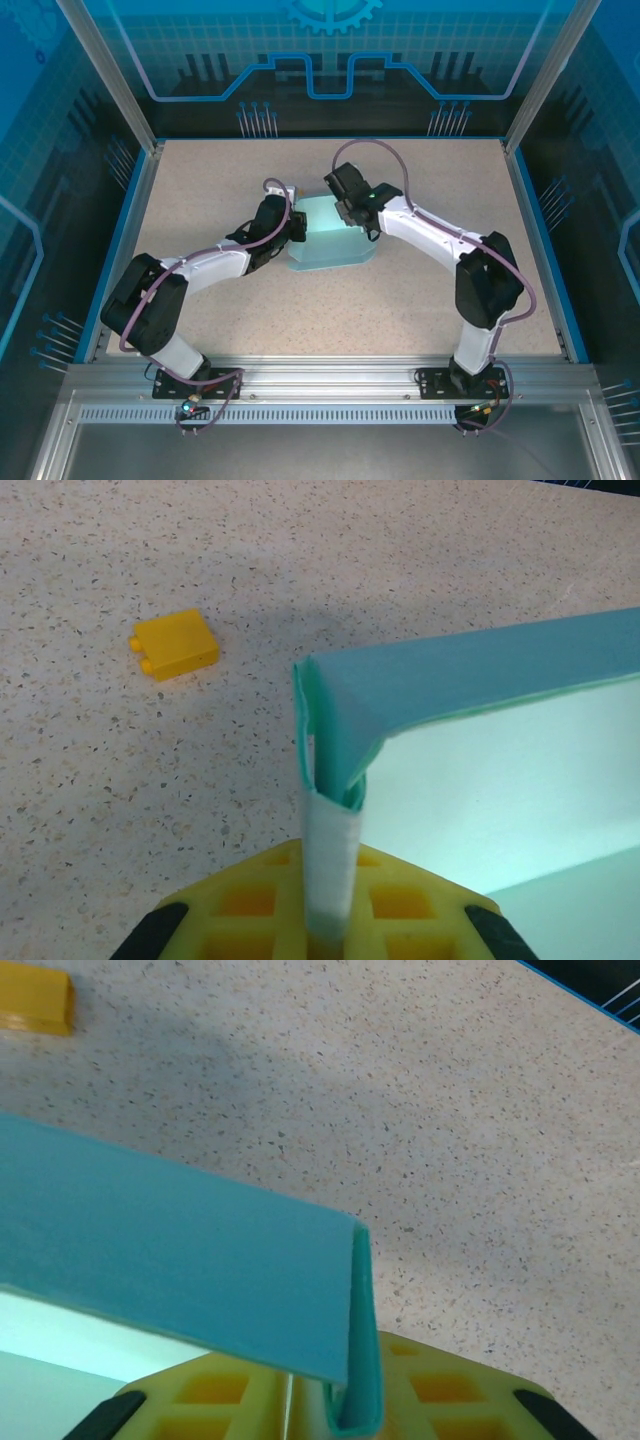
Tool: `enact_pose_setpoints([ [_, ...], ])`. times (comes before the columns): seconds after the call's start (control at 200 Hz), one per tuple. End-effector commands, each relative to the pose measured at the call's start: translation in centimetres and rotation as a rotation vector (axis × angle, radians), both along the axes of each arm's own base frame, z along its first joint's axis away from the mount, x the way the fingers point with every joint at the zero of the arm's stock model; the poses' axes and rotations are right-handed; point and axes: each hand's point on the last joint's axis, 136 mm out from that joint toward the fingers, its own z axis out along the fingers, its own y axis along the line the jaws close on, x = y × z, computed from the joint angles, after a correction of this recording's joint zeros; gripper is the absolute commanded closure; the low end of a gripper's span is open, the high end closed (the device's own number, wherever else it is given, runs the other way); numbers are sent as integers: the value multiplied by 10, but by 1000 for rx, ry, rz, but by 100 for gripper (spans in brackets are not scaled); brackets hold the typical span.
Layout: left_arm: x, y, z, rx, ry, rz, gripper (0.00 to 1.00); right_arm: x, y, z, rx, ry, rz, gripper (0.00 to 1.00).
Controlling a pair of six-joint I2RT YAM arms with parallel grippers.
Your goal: Fold the paper box
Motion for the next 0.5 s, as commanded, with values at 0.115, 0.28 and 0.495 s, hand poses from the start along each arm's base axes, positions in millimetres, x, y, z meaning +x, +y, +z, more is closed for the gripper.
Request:
enact_pose_setpoints([
  [0.115, 2, -9, 15, 0, -33, -45, 93, 4, -6, 16, 134, -19, -10, 72],
  [0.28, 1, -9, 15, -6, -32, -45, 93, 8, -11, 7, 106, -7, -34, 74],
  [0.495, 1, -10, 16, -9, -33, -48, 93, 13, -19, -1, -63, -36, -82, 79],
])
